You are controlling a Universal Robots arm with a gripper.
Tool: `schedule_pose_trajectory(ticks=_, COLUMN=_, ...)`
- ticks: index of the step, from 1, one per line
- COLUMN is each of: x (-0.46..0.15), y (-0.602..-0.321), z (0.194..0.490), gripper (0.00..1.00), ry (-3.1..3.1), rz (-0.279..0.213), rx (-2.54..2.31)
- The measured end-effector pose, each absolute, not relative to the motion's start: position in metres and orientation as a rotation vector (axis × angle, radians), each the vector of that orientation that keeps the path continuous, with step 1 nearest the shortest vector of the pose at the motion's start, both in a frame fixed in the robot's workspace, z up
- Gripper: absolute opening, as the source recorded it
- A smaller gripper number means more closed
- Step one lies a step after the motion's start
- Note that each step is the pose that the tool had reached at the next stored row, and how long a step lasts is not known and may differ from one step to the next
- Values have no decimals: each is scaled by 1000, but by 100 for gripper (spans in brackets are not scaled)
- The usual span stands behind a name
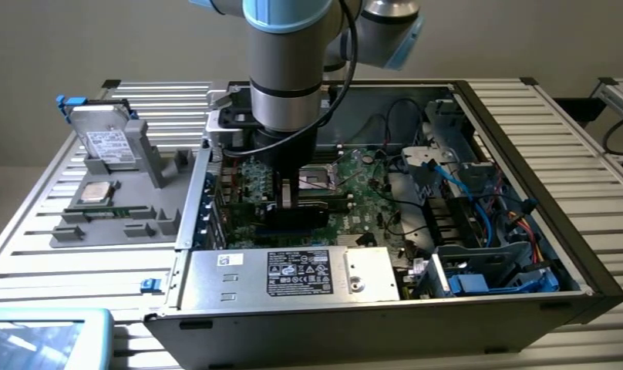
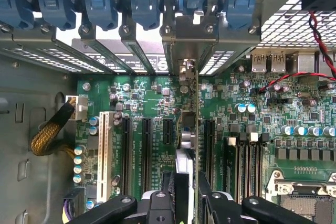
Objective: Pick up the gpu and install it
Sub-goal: 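Insert the gpu into the slot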
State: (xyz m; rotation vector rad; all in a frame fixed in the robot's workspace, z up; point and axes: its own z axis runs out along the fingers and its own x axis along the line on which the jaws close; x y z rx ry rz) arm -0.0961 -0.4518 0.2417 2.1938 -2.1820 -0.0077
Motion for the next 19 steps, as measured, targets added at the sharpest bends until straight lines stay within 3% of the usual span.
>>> schedule_pose_trajectory(ticks=6, x=-96, y=-452, z=241, gripper=29, ry=-2183, rz=-8, rx=2193)
schedule_pose_trajectory(ticks=8, x=-96, y=-452, z=242, gripper=42, ry=-2182, rz=-8, rx=2194)
schedule_pose_trajectory(ticks=19, x=-96, y=-452, z=284, gripper=42, ry=-2180, rz=-3, rx=2192)
